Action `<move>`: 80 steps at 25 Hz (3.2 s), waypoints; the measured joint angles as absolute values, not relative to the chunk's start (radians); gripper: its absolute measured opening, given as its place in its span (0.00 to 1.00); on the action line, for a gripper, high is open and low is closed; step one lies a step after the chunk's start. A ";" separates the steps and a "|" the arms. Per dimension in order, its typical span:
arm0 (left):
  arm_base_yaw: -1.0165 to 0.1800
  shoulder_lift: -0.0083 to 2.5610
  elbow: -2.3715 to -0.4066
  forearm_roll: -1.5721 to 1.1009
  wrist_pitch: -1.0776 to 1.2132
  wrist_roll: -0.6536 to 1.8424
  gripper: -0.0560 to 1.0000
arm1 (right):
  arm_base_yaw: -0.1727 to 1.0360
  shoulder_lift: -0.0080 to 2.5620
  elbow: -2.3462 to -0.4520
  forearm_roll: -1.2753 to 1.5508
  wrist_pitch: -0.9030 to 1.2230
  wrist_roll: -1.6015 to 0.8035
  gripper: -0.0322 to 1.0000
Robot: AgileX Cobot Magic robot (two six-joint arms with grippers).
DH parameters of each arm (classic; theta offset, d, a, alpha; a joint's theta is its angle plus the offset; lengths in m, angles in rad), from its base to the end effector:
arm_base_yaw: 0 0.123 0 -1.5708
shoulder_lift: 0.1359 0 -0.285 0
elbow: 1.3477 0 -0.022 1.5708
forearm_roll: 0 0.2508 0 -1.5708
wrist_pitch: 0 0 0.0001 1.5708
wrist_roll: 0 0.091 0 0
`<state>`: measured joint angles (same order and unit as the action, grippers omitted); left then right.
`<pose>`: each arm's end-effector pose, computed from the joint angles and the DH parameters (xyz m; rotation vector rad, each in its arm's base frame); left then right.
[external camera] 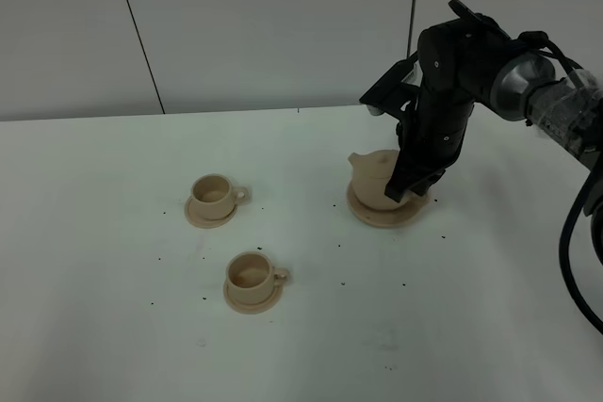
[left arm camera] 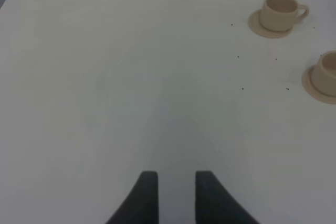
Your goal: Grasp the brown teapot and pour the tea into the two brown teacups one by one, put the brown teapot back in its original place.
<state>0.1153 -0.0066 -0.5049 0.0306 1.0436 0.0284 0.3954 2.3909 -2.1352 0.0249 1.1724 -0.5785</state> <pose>-0.0060 0.0017 0.2800 -0.0889 2.0157 0.1278 0.4647 0.1962 0.1784 -1.3529 2.5769 0.0041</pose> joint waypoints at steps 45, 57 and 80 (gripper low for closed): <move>0.115 -0.007 -0.505 0.031 1.044 0.028 0.28 | 0.395 2.292 -2.140 0.302 1.110 -0.661 0.12; 0.115 -0.007 -0.505 0.031 1.044 0.024 0.28 | 0.481 2.292 -2.140 0.267 1.006 -0.680 0.12; 0.115 -0.007 -0.505 0.031 1.044 0.025 0.28 | 0.666 2.422 -2.227 -0.138 0.931 -0.586 0.12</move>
